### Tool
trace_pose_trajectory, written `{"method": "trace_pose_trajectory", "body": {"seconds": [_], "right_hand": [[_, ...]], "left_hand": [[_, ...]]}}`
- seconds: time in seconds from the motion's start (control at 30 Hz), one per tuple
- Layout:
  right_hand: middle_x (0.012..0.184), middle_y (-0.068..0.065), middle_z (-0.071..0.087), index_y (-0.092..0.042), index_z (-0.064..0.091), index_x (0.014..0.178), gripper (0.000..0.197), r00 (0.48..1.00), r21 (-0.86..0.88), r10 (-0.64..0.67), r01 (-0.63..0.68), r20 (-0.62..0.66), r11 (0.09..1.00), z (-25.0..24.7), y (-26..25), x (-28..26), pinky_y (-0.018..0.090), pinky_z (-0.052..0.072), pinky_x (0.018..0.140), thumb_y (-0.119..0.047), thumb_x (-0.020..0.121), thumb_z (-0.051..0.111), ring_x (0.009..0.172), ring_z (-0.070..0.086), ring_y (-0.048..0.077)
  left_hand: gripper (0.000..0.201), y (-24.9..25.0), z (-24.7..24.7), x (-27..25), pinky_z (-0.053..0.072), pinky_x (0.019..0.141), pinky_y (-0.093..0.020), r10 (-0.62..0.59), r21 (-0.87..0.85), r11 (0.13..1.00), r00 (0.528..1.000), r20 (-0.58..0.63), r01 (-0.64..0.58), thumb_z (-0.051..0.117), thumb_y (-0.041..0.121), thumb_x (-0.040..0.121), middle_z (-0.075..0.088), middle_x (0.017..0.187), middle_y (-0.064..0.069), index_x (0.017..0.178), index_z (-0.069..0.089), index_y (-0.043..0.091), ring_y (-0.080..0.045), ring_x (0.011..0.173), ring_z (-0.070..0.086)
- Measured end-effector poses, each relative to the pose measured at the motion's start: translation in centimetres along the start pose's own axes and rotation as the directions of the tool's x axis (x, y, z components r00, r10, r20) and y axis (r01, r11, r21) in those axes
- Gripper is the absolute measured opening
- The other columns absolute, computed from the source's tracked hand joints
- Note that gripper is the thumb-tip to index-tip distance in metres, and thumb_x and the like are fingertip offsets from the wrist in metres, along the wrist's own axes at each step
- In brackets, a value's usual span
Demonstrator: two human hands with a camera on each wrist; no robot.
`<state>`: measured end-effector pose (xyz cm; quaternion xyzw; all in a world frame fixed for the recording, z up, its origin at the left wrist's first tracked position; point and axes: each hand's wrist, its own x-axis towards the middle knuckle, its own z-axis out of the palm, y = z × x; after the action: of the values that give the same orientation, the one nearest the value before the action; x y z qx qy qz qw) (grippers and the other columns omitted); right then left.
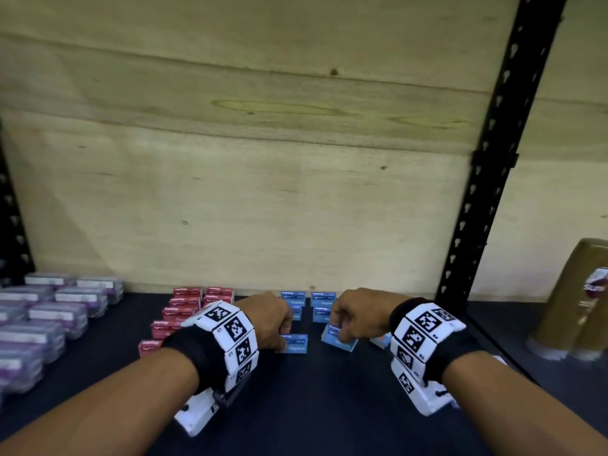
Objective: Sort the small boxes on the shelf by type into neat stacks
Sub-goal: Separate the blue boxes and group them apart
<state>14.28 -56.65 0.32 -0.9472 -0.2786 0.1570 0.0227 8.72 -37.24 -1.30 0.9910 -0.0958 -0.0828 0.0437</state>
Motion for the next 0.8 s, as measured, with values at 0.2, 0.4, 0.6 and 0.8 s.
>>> {"method": "trace_pose_trajectory", "body": {"seconds": [0.2,0.4,0.6,0.8], "right_hand": [[0.106,-0.005,0.066,-0.027,0.066,0.106,0.023,1.0,-0.039,0.005,-0.005,-0.01,0.999,0.3,-0.4,0.3,0.028,0.047,0.078,-0.032,0.085,0.072,0.095,0.062,0.017],[0.102,0.002,0.073,-0.023,0.066,0.104,0.029,0.988,-0.032,0.121,-0.119,0.097,0.992,-0.3,0.1,0.0,0.029,0.052,0.074,-0.03,0.079,0.079,0.073,0.061,0.014],[0.067,-0.013,0.063,-0.025,0.057,0.101,0.015,0.992,0.008,0.112,-0.113,0.055,0.994,-0.3,-0.2,0.1,0.024,0.049,0.066,-0.03,0.091,0.067,0.069,0.067,0.011],[0.07,-0.011,0.062,-0.023,0.055,0.108,0.017,0.99,0.018,0.129,-0.13,0.051,0.991,-0.5,-0.9,0.8,0.034,0.055,0.088,-0.027,0.094,0.063,0.081,0.074,0.019]], "left_hand": [[0.026,-0.3,0.0,-0.4,0.04,0.071,-0.028,-0.041,0.084,0.996,0.999,0.027,0.038,0.067,0.033,0.089,0.059,0.099,-0.002,0.108,0.061,0.016,-0.019,0.085,0.052],[0.029,-0.1,0.0,0.1,0.044,0.07,-0.03,-0.038,0.149,0.988,0.997,0.069,0.028,0.062,0.028,0.093,0.066,0.11,-0.011,0.113,0.06,0.006,-0.022,0.082,0.054],[0.017,0.2,-0.7,1.2,0.038,0.05,-0.022,-0.061,0.144,0.988,0.994,0.091,0.048,0.054,0.019,0.099,0.056,0.098,-0.007,0.11,0.054,0.006,-0.011,0.054,0.046],[0.009,0.2,-1.1,2.1,0.03,0.047,-0.02,-0.078,0.251,0.967,0.989,0.122,0.045,0.056,0.021,0.097,0.049,0.094,-0.004,0.102,0.052,0.014,-0.016,0.065,0.047]]}}
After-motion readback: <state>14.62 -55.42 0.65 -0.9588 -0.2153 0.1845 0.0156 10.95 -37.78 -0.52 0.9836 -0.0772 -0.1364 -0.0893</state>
